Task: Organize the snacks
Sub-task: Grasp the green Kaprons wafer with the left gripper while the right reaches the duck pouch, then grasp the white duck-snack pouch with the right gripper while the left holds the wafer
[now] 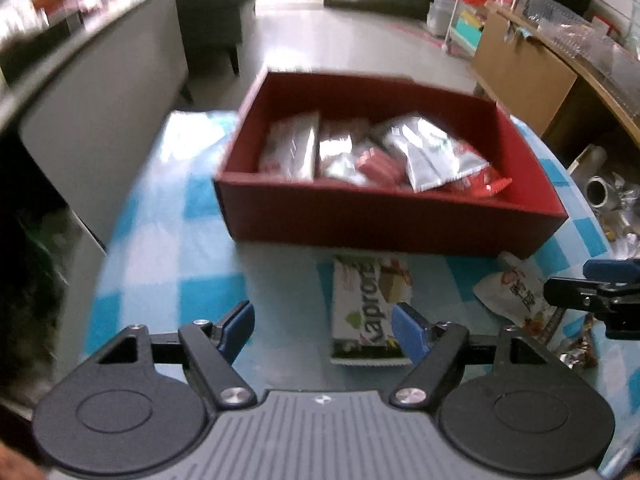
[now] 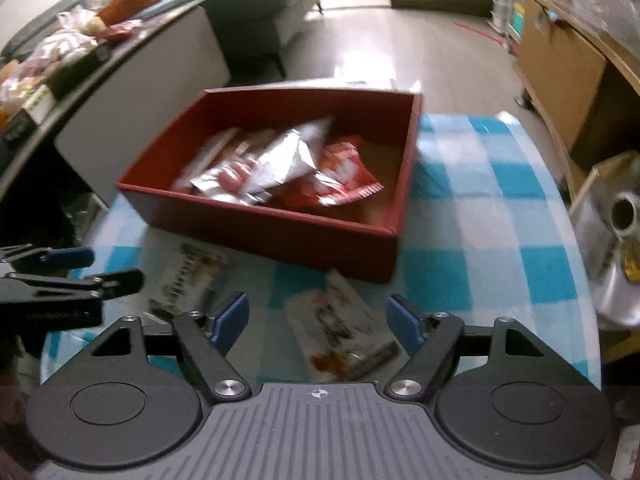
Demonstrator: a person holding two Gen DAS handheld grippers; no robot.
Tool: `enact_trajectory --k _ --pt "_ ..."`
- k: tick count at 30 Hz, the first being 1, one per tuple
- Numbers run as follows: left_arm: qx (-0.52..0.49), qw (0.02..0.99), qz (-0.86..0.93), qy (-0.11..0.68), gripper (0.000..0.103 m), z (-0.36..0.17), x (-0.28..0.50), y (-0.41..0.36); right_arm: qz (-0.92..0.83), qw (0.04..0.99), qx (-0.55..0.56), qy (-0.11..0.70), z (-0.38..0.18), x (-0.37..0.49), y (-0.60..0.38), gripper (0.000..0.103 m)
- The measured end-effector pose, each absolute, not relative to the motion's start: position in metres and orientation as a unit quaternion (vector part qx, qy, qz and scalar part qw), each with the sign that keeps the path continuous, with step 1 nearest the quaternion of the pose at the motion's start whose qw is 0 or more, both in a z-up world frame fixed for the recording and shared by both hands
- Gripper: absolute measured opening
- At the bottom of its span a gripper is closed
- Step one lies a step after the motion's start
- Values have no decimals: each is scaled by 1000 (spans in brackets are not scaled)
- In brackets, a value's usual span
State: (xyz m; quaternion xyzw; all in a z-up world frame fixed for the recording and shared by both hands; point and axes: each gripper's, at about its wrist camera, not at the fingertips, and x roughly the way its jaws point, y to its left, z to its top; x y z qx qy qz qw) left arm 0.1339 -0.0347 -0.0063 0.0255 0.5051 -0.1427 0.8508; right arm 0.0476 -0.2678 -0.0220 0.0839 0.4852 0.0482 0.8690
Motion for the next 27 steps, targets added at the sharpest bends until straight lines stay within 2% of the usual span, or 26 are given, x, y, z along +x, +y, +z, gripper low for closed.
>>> enact_trajectory --k 8,10,12,14,16,17,20,22,27 --pt "22 830 -139 540 71 -38 158 -70 50 857 85 505 -37 61 -277 86" --pt "29 831 -134 539 78 -44 161 -77 48 854 80 513 -43 67 -281 87" --pt "57 837 -126 530 77 -47 160 -85 42 846 77 526 -53 74 -285 87" --pt "75 841 -121 522 73 -47 156 -88 41 839 74 537 -63 78 -286 87" --pt "72 843 -126 519 54 -44 152 -86 45 835 69 544 -69 81 -283 87" --pt "74 842 -128 519 51 -42 152 -84 52 834 64 546 -71 82 -278 87" --pt "64 838 -125 528 51 -39 149 -74 68 831 42 551 -75 85 -262 89" --pt "74 836 -121 530 51 -38 146 -70 71 832 10 550 -79 85 -250 94" --pt "75 830 -128 538 51 -37 138 -61 53 839 -15 541 -80 79 -240 93"
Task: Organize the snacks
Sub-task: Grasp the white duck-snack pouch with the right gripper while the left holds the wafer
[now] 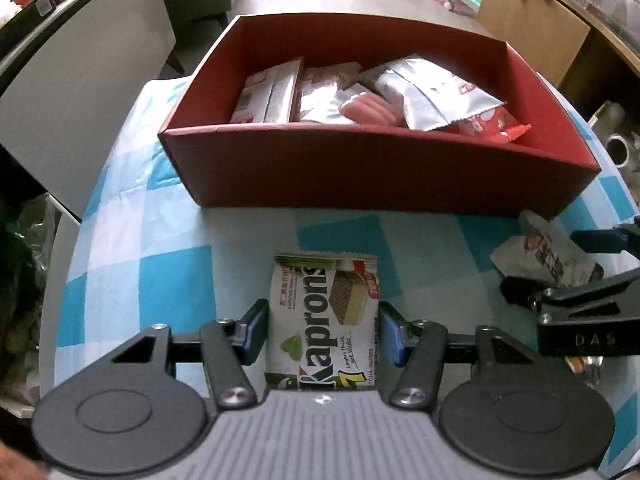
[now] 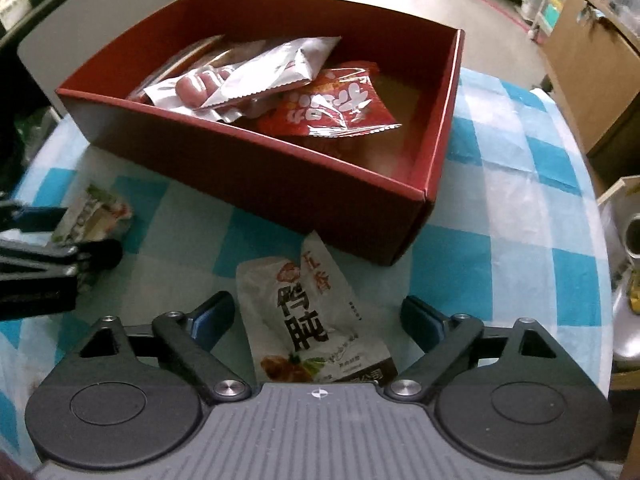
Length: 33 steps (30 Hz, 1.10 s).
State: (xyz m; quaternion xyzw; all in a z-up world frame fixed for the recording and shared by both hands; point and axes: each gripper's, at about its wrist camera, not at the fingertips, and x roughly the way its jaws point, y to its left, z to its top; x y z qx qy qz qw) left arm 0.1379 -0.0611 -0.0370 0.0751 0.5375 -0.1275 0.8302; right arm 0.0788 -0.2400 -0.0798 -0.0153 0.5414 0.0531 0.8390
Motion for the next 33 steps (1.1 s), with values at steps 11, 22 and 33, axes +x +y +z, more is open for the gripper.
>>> enact_trajectory --k 11,22,33 --pt "51 813 -154 559 51 -33 130 -53 57 834 35 548 -68 54 -250 65" --pt "79 821 -152 545 51 -33 124 -59 80 837 21 541 -69 58 -234 65" --pt "82 832 -162 524 51 -24 117 -57 108 855 67 503 -40 51 -244 61"
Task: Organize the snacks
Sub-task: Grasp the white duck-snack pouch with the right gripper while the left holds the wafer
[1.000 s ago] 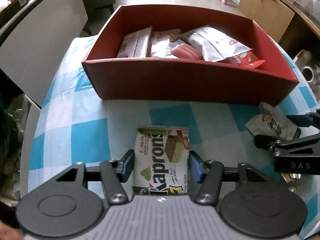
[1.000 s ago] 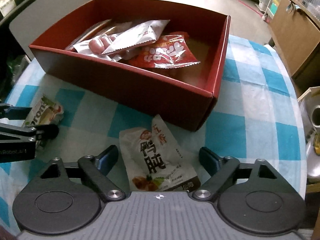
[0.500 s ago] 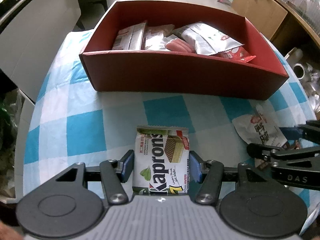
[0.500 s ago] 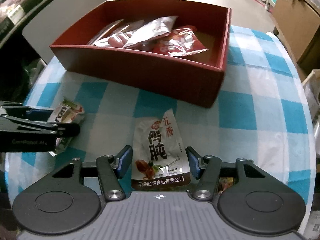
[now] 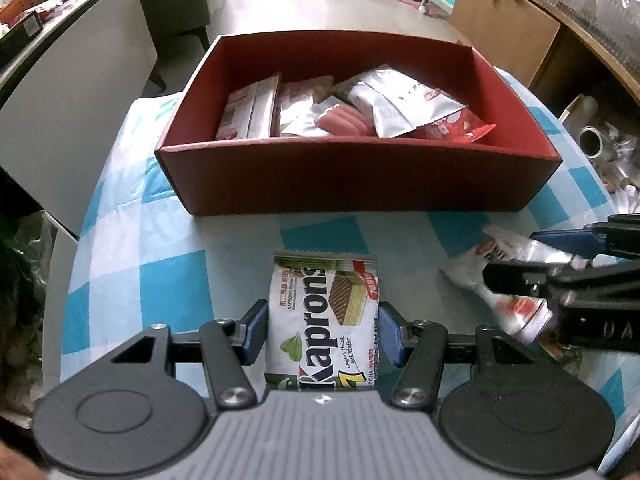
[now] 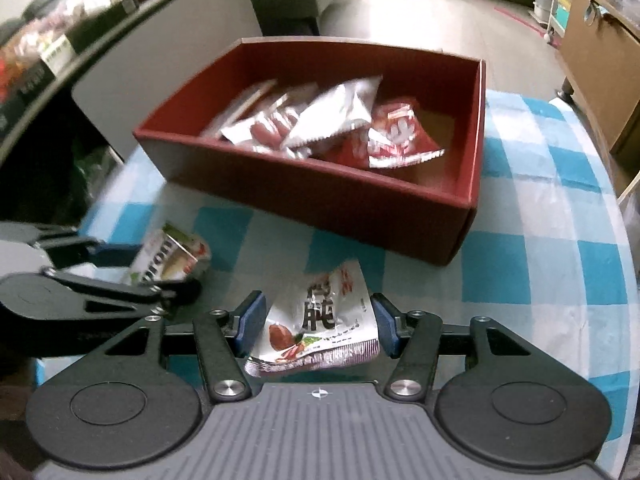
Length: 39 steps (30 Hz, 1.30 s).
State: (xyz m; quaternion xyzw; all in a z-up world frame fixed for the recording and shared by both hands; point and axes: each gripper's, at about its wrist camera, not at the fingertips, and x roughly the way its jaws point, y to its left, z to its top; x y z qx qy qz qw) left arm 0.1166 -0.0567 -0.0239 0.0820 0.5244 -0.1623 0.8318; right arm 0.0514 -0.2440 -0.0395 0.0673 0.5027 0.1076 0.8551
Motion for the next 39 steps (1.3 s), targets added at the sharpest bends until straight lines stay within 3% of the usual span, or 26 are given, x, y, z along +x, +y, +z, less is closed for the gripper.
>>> enact_trajectory --k 2,7,8,10,14,16,26,34,36,39 --pt "83 832 -162 523 51 -23 117 -57 107 854 75 504 -39 52 -247 56" --pt "94 830 -160 526 51 -27 117 -60 93 843 50 528 -57 52 -240 62" --pt "95 829 -159 528 51 -28 117 -60 92 841 48 531 -60 53 -239 65" --pt "97 827 -157 530 51 -29 118 -61 89 843 40 529 -62 56 -236 82" --pt "110 827 -147 531 50 -31 119 -63 88 836 -7 541 -76 64 -223 88" --pt "111 826 -145 534 50 -32 120 -62 84 834 -39 544 -83 66 -218 102" --pt "115 823 -157 534 52 -33 121 -62 113 830 -38 545 -85 69 -232 103" --pt "92 819 -167 542 51 -29 122 -58 95 836 -13 541 -67 59 -237 46" --pt "89 821 -172 538 51 -26 121 -58 101 836 5 539 -63 55 -238 38" --pt "88 822 -168 537 51 -25 120 -57 100 834 4 543 -64 53 -236 37"
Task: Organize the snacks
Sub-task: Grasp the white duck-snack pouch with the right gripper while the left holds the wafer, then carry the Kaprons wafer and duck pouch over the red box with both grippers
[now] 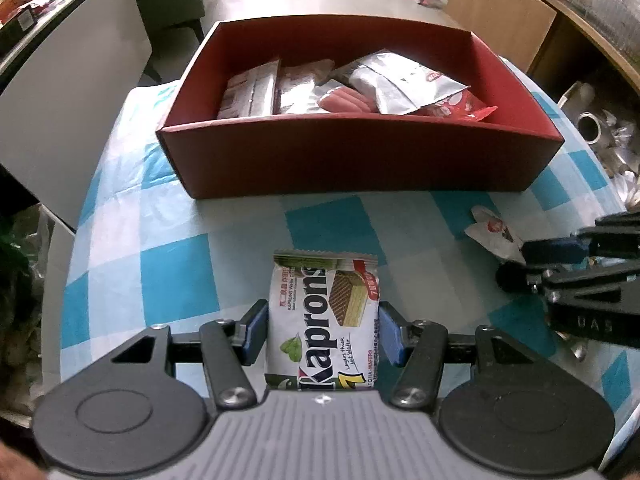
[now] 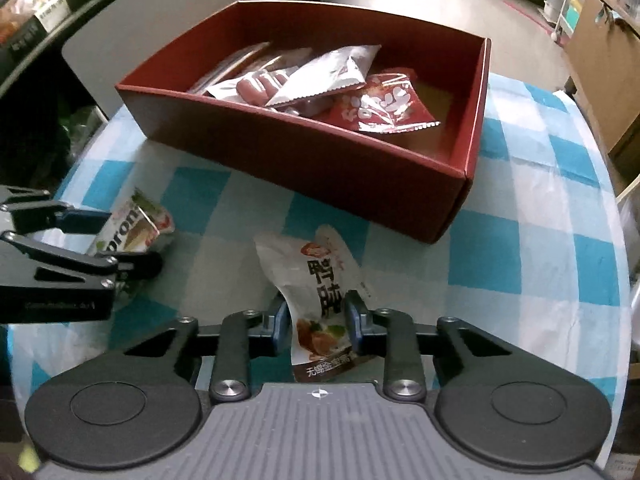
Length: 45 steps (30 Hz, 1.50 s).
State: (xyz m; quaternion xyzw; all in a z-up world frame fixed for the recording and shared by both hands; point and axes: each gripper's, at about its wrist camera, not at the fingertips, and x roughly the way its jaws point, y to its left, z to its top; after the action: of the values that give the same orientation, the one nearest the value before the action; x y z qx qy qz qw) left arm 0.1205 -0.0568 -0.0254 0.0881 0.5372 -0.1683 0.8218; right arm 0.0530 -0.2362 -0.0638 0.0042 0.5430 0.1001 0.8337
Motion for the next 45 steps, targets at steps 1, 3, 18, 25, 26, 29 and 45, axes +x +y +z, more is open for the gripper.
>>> enact_trajectory --k 1,3,18,25,26,29,45 --pt "86 820 -170 540 51 -26 121 -56 107 831 6 546 -64 53 -234 40" --pt "85 818 -169 543 51 -28 120 -54 136 822 12 552 -64 50 -229 49" --pt "96 815 -172 545 51 -41 122 -57 139 824 -68 545 -72 71 -209 68" --pt "71 818 -181 542 51 -36 118 -47 138 824 -34 548 -63 54 -212 63" --pt "69 821 -184 537 51 -33 116 -46 139 827 -28 544 -59 52 -212 63" --pt "62 827 -189 526 51 -26 113 -44 140 838 -7 528 -47 47 -215 63" --pt "50 861 -201 464 51 21 122 -59 129 884 61 445 4 59 -235 63"
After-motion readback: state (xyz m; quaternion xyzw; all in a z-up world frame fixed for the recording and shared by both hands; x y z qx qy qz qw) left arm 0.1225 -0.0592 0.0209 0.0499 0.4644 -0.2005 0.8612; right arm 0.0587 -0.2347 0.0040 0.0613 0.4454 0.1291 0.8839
